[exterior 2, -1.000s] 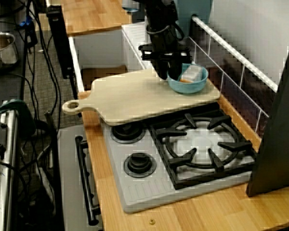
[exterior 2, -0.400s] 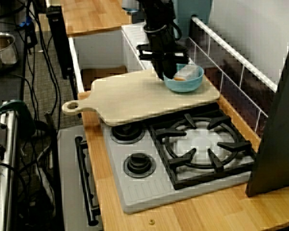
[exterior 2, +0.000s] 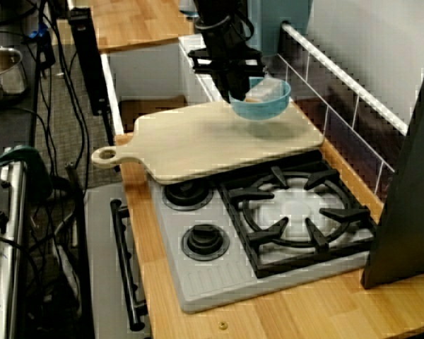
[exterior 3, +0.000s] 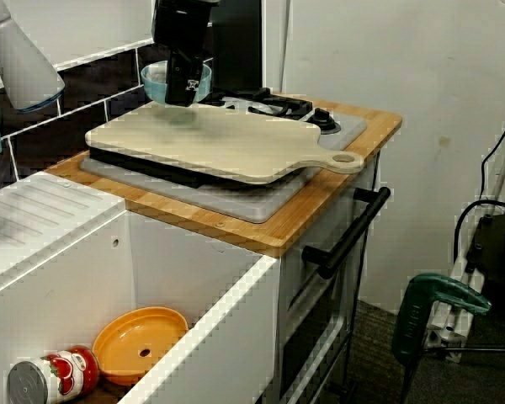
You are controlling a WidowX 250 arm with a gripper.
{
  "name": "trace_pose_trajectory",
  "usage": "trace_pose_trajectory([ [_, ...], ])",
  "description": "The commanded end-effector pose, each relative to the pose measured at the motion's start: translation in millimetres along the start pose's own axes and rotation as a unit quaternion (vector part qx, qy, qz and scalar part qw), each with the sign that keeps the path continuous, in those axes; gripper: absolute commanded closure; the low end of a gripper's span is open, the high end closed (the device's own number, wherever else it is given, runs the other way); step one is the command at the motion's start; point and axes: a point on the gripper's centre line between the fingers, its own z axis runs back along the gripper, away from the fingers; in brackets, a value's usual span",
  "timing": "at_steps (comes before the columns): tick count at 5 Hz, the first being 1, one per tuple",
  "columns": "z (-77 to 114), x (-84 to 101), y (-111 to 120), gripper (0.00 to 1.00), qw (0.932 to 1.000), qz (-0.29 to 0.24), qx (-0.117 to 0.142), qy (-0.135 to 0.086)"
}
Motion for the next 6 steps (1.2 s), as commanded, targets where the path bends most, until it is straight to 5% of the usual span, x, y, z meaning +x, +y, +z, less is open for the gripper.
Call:
trace_pose_trajectory([
  [1,49.7,1.5,7,1.00,0.9986,-0.015,-0.042,-0.028],
  [4,76.7,-3.6,50,1.00,0.9948,-0.050,-0.076,-0.045],
  [6,64.9,-19.3,66,1.00,0.9886,-0.120,-0.061,-0.067],
])
